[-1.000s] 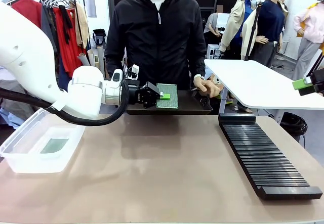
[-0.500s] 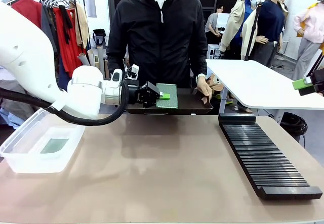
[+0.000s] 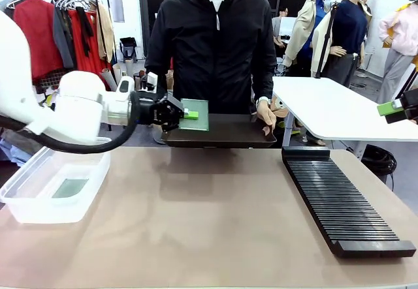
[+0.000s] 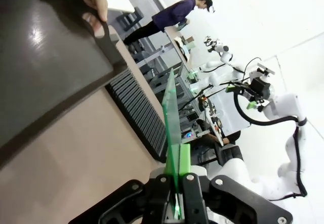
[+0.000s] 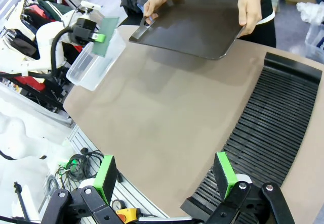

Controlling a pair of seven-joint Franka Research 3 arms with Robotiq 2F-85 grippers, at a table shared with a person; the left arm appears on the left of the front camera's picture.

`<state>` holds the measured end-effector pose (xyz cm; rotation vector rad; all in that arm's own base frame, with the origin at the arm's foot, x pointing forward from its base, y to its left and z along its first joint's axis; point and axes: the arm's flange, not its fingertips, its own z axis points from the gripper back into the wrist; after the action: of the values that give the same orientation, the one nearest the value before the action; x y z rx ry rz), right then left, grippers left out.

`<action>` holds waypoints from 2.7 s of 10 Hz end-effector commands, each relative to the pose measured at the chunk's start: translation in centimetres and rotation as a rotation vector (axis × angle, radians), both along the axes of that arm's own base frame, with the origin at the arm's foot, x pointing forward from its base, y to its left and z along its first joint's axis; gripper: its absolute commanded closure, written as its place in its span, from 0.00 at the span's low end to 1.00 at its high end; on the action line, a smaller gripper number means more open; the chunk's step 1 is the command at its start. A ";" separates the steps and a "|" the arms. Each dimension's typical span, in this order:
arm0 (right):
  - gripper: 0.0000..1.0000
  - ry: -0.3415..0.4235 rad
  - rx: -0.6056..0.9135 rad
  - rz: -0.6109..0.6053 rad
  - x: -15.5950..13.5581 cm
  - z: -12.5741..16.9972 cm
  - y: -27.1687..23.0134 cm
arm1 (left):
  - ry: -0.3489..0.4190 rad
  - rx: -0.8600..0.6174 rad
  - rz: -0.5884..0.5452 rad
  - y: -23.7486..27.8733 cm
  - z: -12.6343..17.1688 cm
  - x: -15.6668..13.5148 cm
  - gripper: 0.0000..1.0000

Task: Sort PCBs into racks and boxes based on the side picked up.
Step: If the short side of the Blank PCB is picked up, insert it into the PCB Rack ; if the long side is picked up, place it in the Organizing box.

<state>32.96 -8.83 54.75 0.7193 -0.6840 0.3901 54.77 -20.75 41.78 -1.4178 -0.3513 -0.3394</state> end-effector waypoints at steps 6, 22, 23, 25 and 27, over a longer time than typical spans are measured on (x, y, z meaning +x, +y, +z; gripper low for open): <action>0.00 -0.027 0.023 0.008 0.3 0.0 0.1 | 0.148 0.304 0.028 11.7 6.0 -5.1 1.00; 0.00 -0.027 0.023 0.008 0.3 0.0 0.1 | 0.421 1.131 0.196 21.2 5.8 -2.3 1.00; 0.00 -0.027 0.023 0.008 0.3 0.0 0.1 | 0.389 1.124 0.192 21.3 5.1 -2.1 1.00; 0.00 -0.027 0.023 0.008 0.3 0.0 0.1 | 0.379 1.110 0.201 21.9 3.4 -2.2 1.00; 0.00 -0.027 0.023 0.008 0.3 0.0 0.1 | 0.363 1.078 0.196 22.4 0.9 -2.0 1.00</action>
<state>32.93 -8.86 54.76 0.7186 -0.6837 0.3895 53.00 1.18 43.80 -0.3313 0.0447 -0.0525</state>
